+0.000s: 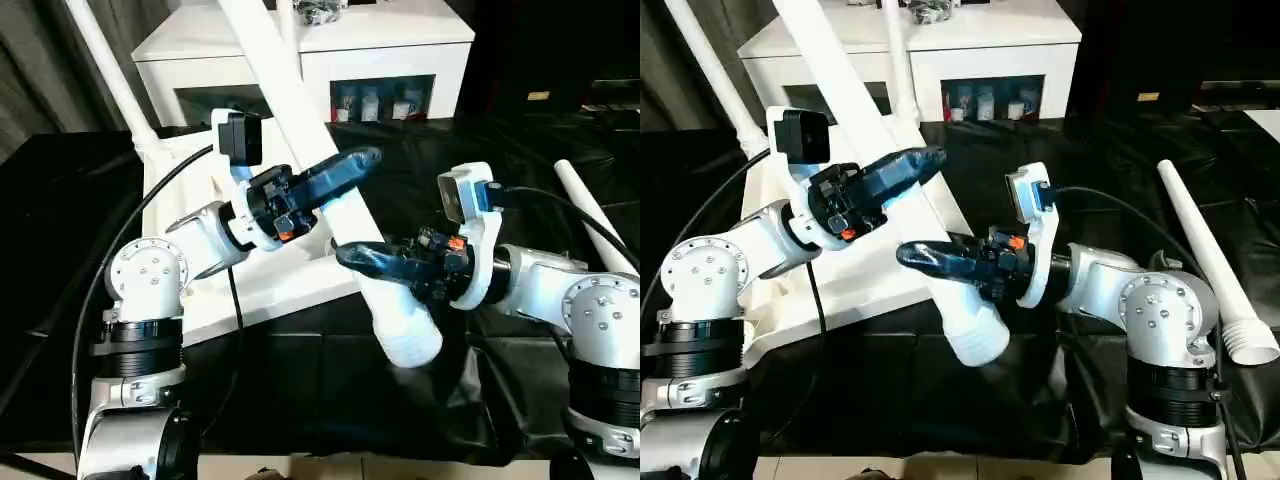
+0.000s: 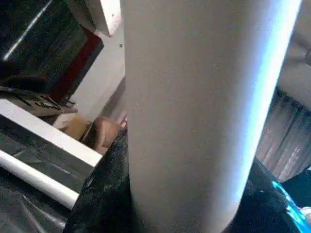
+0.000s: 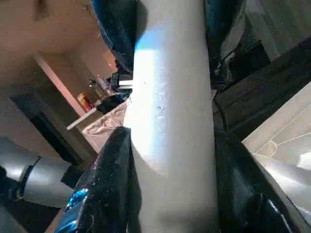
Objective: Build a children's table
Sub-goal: Pick table leg
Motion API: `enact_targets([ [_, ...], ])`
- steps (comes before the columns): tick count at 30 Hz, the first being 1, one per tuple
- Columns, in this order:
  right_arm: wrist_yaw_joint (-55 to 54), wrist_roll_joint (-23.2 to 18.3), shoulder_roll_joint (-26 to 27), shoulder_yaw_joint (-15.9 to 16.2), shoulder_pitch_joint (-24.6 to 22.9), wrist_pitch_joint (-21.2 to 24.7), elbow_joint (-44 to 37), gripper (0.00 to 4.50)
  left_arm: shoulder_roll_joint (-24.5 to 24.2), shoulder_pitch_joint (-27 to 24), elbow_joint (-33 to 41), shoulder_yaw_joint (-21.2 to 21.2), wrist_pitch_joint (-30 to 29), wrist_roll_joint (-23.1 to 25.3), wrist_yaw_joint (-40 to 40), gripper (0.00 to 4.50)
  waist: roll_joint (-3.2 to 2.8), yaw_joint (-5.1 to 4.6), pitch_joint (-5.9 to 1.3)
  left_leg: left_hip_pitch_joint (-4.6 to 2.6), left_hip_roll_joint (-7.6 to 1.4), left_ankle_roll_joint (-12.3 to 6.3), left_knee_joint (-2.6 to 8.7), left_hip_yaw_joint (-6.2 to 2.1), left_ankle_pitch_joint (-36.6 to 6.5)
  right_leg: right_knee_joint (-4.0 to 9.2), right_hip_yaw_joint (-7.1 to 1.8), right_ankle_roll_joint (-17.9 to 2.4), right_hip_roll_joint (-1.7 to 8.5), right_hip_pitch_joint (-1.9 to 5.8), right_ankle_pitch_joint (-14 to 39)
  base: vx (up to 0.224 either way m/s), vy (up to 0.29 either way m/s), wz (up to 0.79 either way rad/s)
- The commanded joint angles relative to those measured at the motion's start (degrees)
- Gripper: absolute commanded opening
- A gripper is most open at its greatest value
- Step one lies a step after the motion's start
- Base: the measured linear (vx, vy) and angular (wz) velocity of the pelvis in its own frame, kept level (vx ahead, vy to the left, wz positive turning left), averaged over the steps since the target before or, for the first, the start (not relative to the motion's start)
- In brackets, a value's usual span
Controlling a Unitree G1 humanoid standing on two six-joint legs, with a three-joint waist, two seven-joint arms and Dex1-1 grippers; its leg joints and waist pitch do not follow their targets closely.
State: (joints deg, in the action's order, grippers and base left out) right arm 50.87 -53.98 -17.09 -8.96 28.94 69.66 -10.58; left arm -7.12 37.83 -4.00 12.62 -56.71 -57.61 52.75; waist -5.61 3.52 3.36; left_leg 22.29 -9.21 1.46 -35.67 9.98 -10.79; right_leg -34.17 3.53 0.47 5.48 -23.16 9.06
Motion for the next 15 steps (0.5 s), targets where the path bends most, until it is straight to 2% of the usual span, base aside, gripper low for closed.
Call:
enact_targets([
  [1,-3.8,3.1,0.1,0.0,-0.3,-2.7,1.3,2.37,0.2,1.5,0.3,-1.4,2.7,2.0,-0.3,1.84,0.46,0.13,-4.33,-1.26,-2.67,0.98,4.94,-1.17,-11.5,3.91,-1.85,-10.2,2.67,2.60,18.4,0.000,0.000,0.00],
  [2,-5.1,5.5,-0.2,1.0,0.0,-4.7,1.4,2.53,0.1,1.7,-0.1,-2.2,5.5,5.2,-2.1,1.84,0.60,0.10,-4.28,-1.25,-2.75,1.10,5.03,-1.22,-11.7,4.16,-1.84,-9.9,2.65,2.52,18.7,0.000,0.000,0.00],
  [3,-5.9,7.2,-0.5,1.7,0.1,-6.2,1.4,2.53,0.0,1.8,-0.5,-2.8,7.4,7.5,-3.4,1.84,0.54,-0.03,-4.25,-1.26,-2.84,2.02,5.15,-1.34,-12.4,4.27,-1.85,-9.0,2.64,2.48,19.0,0.000,0.000,0.00],
  [5,-7.9,11.9,-1.0,3.8,0.6,-10.5,1.1,2.72,-0.5,2.0,-0.8,-3.7,9.7,10.5,-5.1,1.83,0.58,-0.13,-4.22,-1.29,-2.69,2.51,5.17,-1.30,-13.2,4.28,-1.91,-8.5,2.69,2.59,19.6,0.000,0.000,0.00],
  [6,-8.1,12.3,-1.1,4.1,0.6,-10.8,1.2,2.84,-0.5,2.0,-0.8,-3.9,9.9,10.8,-5.3,1.83,0.63,-0.16,-4.22,-1.17,-2.77,2.74,5.21,-1.38,-13.3,4.30,-1.88,-8.3,2.75,2.64,19.9,0.000,0.000,0.00],
  [8,-10.6,18.7,-2.1,8.0,1.4,-15.8,1.6,2.95,-1.7,2.2,-1.4,-6.4,13.6,16.3,-8.1,1.83,0.71,-0.35,-4.31,-1.26,-2.72,3.06,5.16,-1.36,-13.5,4.36,-1.93,-7.6,2.62,2.54,19.9,0.000,0.000,0.00],
  [9,-11.9,21.3,-2.4,10.0,1.8,-17.6,2.0,2.95,-1.8,2.3,-1.6,-7.1,15.1,18.4,-9.9,1.83,0.67,-0.63,-4.19,-1.07,-2.62,3.33,5.21,-1.43,-13.9,4.30,-1.95,-7.3,2.57,2.57,19.7,0.000,0.000,0.00],
  [10,-13.2,23.6,-2.7,11.7,2.2,-18.9,2.4,2.95,-2.1,2.4,-1.7,-7.9,16.3,20.3,-11.5,1.83,0.80,-0.60,-4.24,-1.07,-2.67,3.24,5.23,-1.45,-14.1,4.34,-1.96,-7.3,2.71,2.63,19.9,0.000,0.000,0.00],
  [11,-15.6,28.4,-2.7,15.5,2.8,-22.7,3.5,2.95,-2.3,2.3,-1.2,-9.0,18.5,23.4,-13.6,1.83,0.92,-0.73,-4.28,-1.01,-2.57,2.86,5.12,-1.37,-13.9,4.30,-2.02,-7.8,2.72,2.70,19.6,0.000,0.000,0.00],
  [14,-18.9,32.9,-1.3,18.6,3.4,-26.3,5.8,2.95,-2.5,2.9,-1.4,-10.9,21.1,28.1,-17.2,1.83,0.91,-0.87,-4.31,-0.95,-2.67,2.26,5.04,-1.36,-13.3,4.25,-2.05,-8.5,2.68,2.55,18.6,0.000,0.000,0.00],
  [15,-20.4,34.7,-0.6,19.5,3.7,-27.5,7.2,2.95,-2.3,3.2,-1.5,-11.4,21.9,29.8,-18.9,1.83,0.82,-1.02,-4.43,-0.86,-2.74,1.85,4.97,-1.36,-12.6,3.95,-2.01,-9.4,2.63,2.65,16.5,0.000,0.000,0.00],
])
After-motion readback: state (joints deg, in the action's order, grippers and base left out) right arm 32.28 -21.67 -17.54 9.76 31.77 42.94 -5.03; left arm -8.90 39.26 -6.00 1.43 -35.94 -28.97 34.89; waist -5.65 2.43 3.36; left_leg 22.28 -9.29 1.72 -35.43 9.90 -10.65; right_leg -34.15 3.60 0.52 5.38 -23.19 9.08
